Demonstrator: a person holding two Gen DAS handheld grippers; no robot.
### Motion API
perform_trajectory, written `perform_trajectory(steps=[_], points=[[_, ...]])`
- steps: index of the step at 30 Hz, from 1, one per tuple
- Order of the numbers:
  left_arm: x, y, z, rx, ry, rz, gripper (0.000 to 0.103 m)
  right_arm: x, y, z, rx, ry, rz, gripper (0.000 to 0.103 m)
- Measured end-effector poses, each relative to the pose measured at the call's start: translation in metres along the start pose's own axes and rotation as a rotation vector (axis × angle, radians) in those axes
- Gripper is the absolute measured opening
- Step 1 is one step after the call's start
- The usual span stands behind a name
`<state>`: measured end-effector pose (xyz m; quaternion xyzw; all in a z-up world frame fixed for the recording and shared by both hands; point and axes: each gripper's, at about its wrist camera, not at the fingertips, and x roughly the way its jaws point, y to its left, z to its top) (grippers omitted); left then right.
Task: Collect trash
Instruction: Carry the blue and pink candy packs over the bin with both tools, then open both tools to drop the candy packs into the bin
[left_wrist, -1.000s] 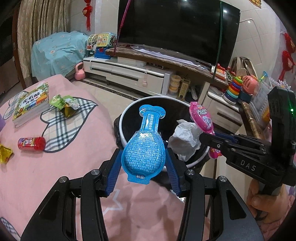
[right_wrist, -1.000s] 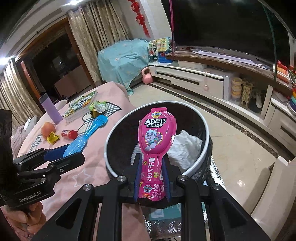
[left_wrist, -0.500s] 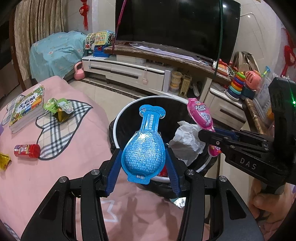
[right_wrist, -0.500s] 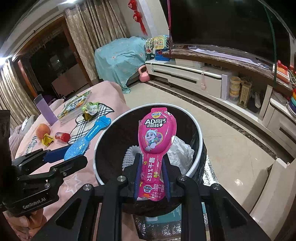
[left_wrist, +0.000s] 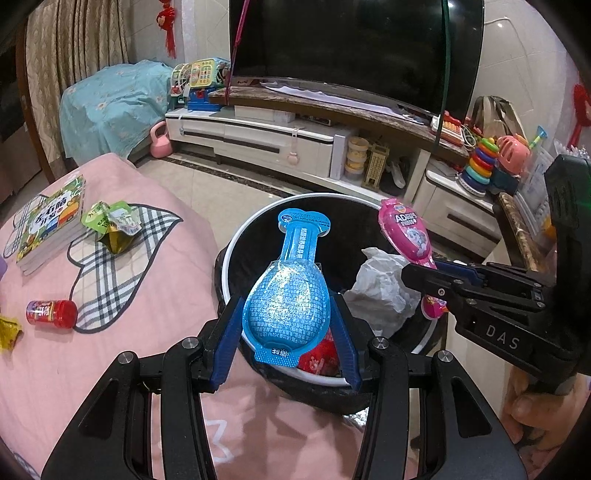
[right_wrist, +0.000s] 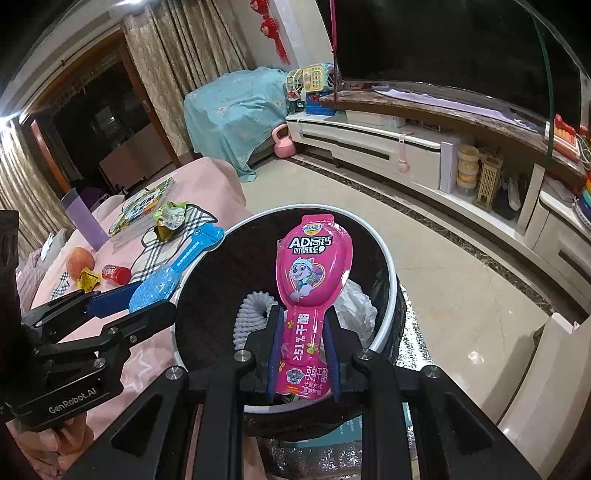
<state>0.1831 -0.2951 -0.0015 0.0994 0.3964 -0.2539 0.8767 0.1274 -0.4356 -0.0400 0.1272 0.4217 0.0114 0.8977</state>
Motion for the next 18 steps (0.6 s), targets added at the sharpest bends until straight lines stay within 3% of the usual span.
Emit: perform_trajectory(steps=[18], points=[[0.016,-0.004,0.004,-0.008,0.057,-0.009,0.047,0.011,-0.002,0.005,0.014,0.032,0.003,0.025]])
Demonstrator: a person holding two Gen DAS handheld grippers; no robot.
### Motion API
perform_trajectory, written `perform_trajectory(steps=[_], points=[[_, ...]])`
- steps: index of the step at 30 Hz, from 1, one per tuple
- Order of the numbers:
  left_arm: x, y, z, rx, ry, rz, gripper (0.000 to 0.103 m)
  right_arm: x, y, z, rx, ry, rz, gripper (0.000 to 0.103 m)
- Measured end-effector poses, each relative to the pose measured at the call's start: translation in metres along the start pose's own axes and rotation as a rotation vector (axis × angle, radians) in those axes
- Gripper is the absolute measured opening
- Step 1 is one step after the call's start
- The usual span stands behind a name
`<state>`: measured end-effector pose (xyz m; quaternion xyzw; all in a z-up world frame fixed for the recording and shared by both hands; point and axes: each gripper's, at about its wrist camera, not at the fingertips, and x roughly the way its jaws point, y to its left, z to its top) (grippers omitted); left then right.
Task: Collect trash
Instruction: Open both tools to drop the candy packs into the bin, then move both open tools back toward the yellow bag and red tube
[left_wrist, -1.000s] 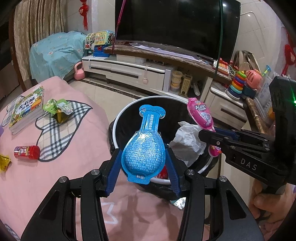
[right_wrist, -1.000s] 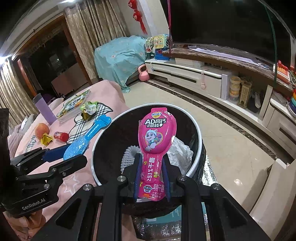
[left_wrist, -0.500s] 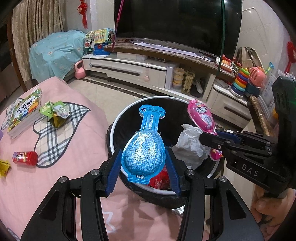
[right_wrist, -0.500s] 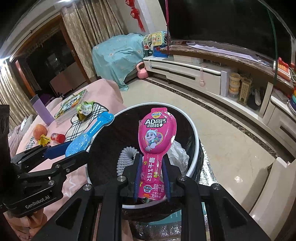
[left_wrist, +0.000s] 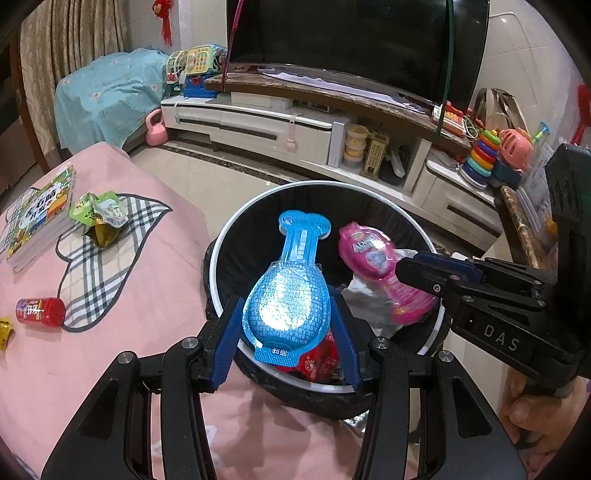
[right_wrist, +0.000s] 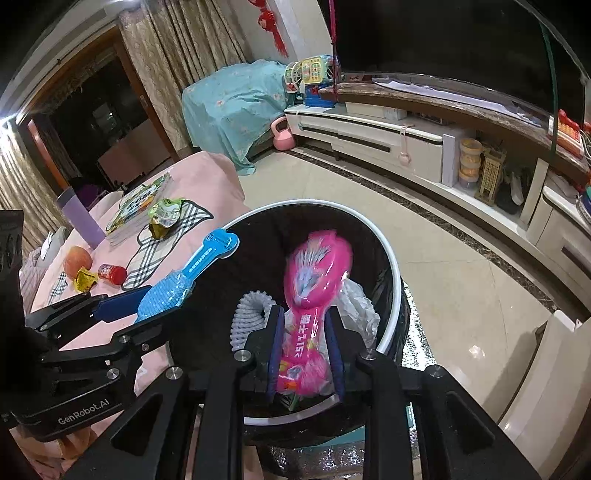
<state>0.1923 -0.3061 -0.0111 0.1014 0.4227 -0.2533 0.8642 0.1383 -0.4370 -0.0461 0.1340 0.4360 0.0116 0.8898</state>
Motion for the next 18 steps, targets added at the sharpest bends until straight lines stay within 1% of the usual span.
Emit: perform_trajectory(steps=[1,4,6,10,13,15,16,18], points=[[0.000,0.001,-0.001,0.000,0.006,0.003,0.050,0.000,-0.001,0.000,0.004,0.000,0.000,0.025],[-0.003,0.006,-0.002,-0.022,0.005,0.007,0.066,-0.005,-0.004,-0.001,0.020,-0.010,0.000,0.030],[-0.008,0.010,-0.003,-0.039,-0.012,0.001,0.066,-0.009,-0.005,0.000,0.031,-0.026,0.000,0.034],[-0.020,0.022,-0.012,-0.073,-0.033,0.008,0.068,-0.024,-0.002,-0.001,0.043,-0.071,0.011,0.038],[-0.030,0.035,-0.025,-0.112,-0.044,0.017,0.069,-0.028,0.004,-0.003,0.043,-0.084,0.025,0.048],[-0.036,0.047,-0.037,-0.144,-0.049,0.024,0.070,-0.031,0.011,-0.007,0.043,-0.093,0.040,0.059],[-0.038,0.052,-0.041,-0.158,-0.048,0.026,0.070,-0.031,0.014,-0.008,0.043,-0.096,0.046,0.061],[-0.042,0.065,-0.052,-0.193,-0.047,0.036,0.070,-0.033,0.025,-0.014,0.048,-0.111,0.066,0.075]])
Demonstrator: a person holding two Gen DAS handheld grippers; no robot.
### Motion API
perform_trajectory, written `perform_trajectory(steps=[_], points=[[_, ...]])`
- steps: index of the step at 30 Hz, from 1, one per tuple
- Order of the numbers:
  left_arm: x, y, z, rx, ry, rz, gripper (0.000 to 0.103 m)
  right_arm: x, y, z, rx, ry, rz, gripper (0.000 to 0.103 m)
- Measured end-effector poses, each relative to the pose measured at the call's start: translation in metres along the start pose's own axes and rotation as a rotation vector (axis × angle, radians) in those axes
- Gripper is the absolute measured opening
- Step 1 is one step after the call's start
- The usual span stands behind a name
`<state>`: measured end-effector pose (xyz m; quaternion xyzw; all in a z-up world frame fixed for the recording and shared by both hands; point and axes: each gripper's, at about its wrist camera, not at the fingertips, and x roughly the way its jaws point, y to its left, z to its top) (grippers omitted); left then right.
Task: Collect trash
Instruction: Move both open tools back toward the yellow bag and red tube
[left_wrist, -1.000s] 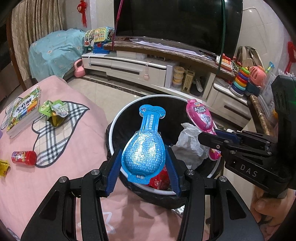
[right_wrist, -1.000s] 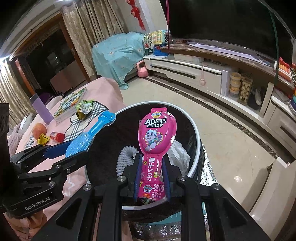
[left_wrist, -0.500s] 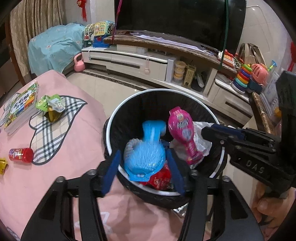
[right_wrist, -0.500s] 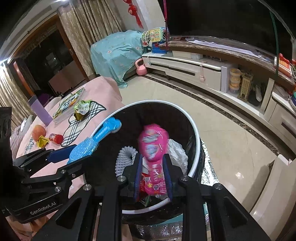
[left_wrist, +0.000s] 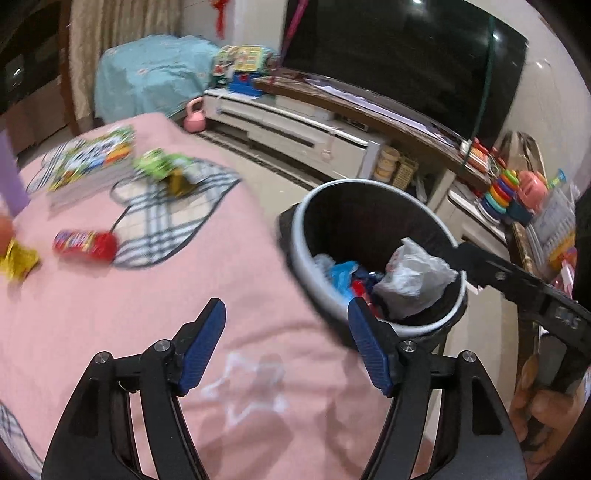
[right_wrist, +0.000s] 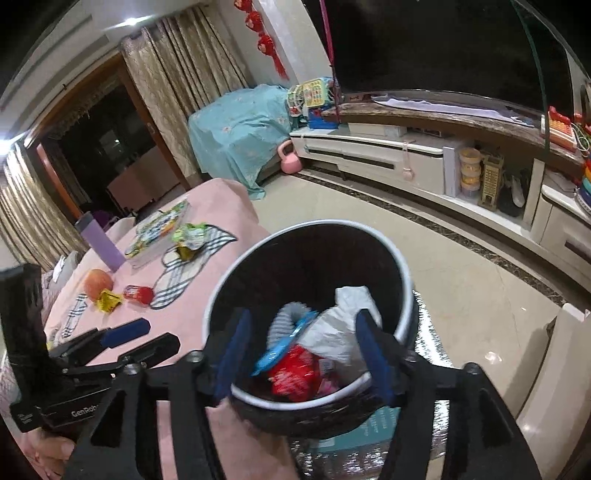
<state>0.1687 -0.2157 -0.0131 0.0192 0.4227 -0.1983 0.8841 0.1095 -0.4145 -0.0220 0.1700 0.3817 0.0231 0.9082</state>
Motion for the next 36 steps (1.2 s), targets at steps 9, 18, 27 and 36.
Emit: perform_trajectory(steps=[9,18,27,36], points=[[-0.027,0.077,-0.033,-0.140,-0.003,0.054,0.075,0.005,0.063,-0.023,-0.051,-0.010,0.099,0.096],[-0.049,0.148,-0.064,-0.259,-0.011,0.124,0.075,0.037,0.123,-0.046,-0.129,0.075,0.206,0.096],[-0.062,0.205,-0.083,-0.324,-0.019,0.183,0.075,0.060,0.171,-0.057,-0.231,0.095,0.230,0.096],[-0.061,0.245,-0.071,-0.351,-0.015,0.220,0.075,0.101,0.211,-0.051,-0.374,0.142,0.243,0.096]])
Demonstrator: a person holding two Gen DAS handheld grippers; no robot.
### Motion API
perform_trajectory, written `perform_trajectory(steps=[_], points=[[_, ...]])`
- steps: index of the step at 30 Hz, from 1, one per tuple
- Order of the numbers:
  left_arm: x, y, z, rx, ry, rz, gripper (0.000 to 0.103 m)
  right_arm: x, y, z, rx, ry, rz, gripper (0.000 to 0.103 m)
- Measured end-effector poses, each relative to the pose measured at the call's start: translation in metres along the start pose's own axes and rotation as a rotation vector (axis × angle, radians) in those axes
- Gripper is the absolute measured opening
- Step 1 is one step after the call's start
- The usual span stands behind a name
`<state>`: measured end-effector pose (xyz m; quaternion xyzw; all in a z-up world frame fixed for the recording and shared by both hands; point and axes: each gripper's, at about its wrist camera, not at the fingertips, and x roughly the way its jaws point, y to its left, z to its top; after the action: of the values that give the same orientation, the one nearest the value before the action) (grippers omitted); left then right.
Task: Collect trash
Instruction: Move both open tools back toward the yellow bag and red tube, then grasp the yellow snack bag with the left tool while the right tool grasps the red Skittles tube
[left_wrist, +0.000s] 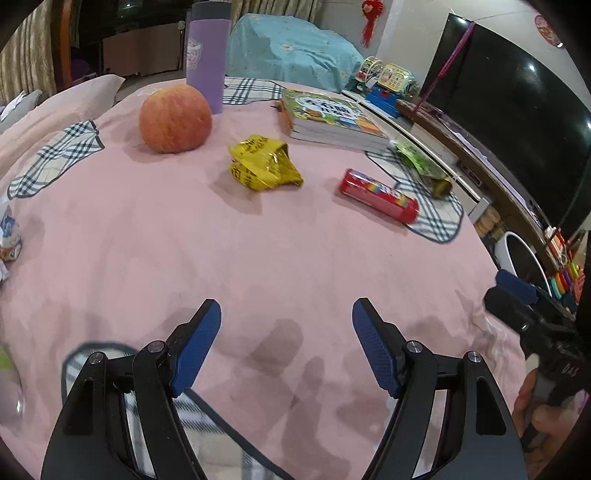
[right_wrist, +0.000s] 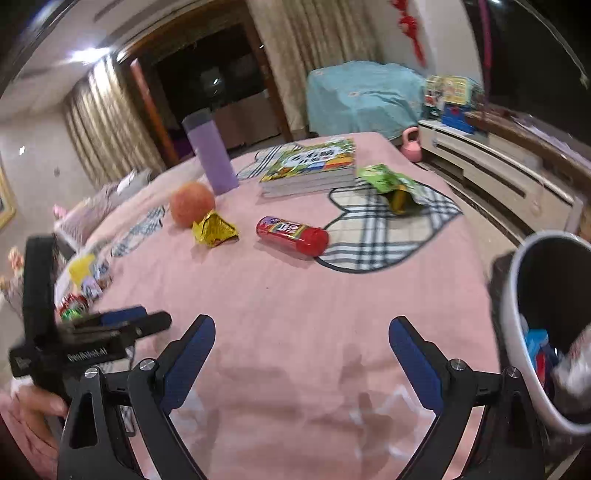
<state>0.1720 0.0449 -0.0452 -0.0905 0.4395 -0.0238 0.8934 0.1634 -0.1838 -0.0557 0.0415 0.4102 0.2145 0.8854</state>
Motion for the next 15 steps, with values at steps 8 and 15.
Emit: perform_trajectory(steps=[8,15], points=[[0.022,0.008,0.027,-0.007,0.019,0.012,0.075,0.038,0.006,0.019,-0.082,0.057,0.034,0.096],[0.044,0.012,0.063,-0.020,0.006,0.019,0.075,0.067,0.010,0.041,-0.170,0.080,0.043,0.096]])
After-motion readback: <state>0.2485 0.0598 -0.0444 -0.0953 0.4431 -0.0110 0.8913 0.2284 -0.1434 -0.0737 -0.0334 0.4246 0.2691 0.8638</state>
